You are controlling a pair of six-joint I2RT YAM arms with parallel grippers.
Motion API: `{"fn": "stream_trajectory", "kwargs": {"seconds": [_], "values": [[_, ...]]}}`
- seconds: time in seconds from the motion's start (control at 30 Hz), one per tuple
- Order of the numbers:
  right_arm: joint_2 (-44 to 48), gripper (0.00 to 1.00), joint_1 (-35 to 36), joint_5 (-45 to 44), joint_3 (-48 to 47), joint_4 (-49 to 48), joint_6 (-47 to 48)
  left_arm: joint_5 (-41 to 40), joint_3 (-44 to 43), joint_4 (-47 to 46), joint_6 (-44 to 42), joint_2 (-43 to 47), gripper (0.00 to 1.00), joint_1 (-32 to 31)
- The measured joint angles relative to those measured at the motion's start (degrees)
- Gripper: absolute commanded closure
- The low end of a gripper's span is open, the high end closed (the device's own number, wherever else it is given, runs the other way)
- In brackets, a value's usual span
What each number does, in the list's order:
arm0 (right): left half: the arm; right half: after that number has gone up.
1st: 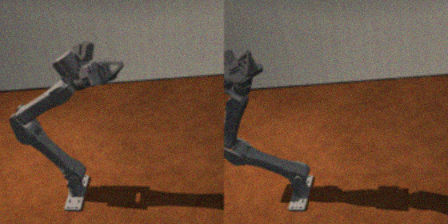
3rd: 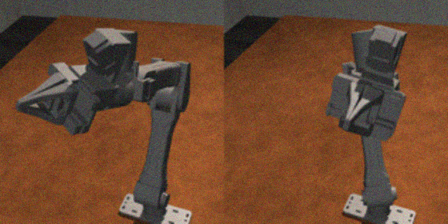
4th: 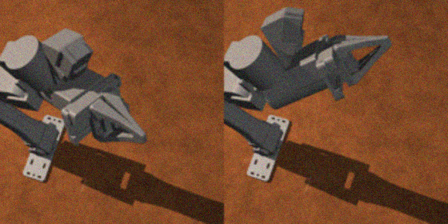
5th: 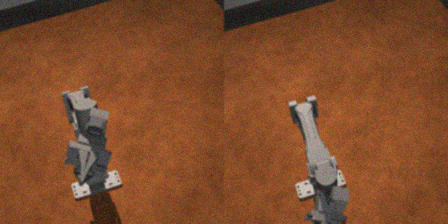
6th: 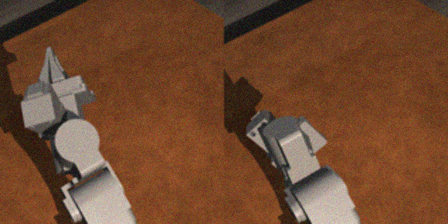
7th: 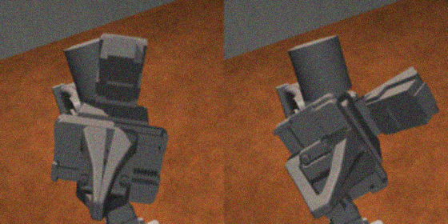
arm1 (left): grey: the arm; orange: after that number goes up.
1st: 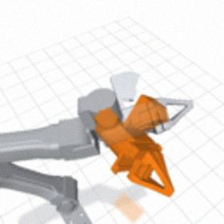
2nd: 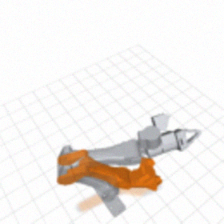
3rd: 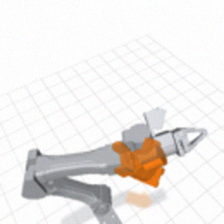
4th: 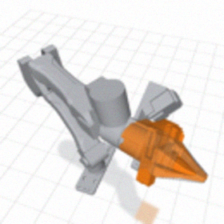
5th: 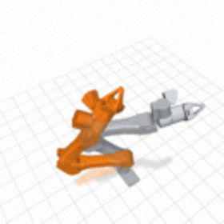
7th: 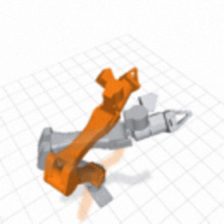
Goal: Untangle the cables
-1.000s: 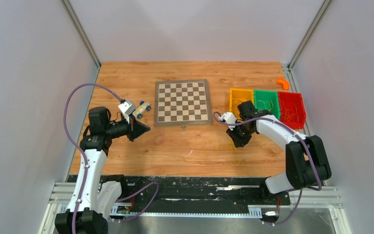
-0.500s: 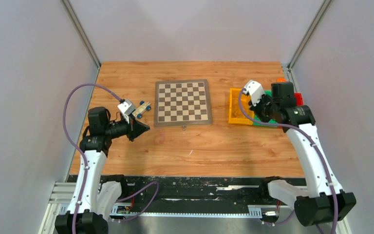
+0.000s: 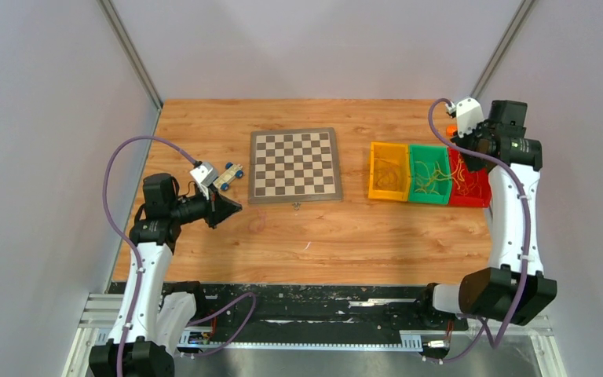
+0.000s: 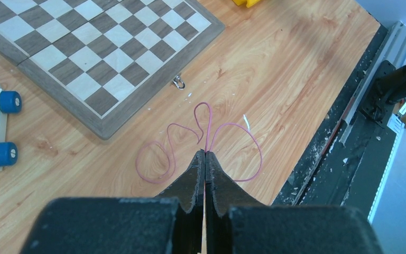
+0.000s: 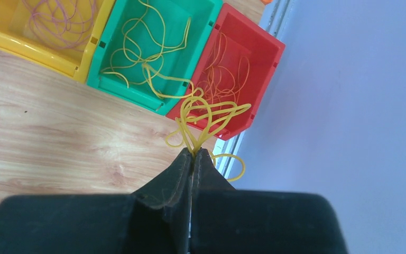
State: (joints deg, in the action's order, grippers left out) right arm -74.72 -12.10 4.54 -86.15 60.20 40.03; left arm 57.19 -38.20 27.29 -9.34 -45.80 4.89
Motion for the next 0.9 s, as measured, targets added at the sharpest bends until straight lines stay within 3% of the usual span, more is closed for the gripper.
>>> {"fn": "stream_trajectory", "kwargs": {"seconds": [0.67, 0.77, 0.9], "values": [[-27.3, 1.00, 2.4, 2.6, 0.5, -13.6, -10.8, 0.7, 0.0, -0.5, 0.1, -2.1, 1.00, 0.0], [-30.2, 0.85, 3.1, 3.6, 2.3, -15.0, -11.4, 1.2, 0.0, -0.4, 0.1, -2.7, 1.00, -0.3], [-32.4, 0.54, 3.4, 4.9, 4.7, -14.5, -11.6, 1.2, 0.0, -0.4, 0.3, -3.8, 1.00, -1.3]]}}
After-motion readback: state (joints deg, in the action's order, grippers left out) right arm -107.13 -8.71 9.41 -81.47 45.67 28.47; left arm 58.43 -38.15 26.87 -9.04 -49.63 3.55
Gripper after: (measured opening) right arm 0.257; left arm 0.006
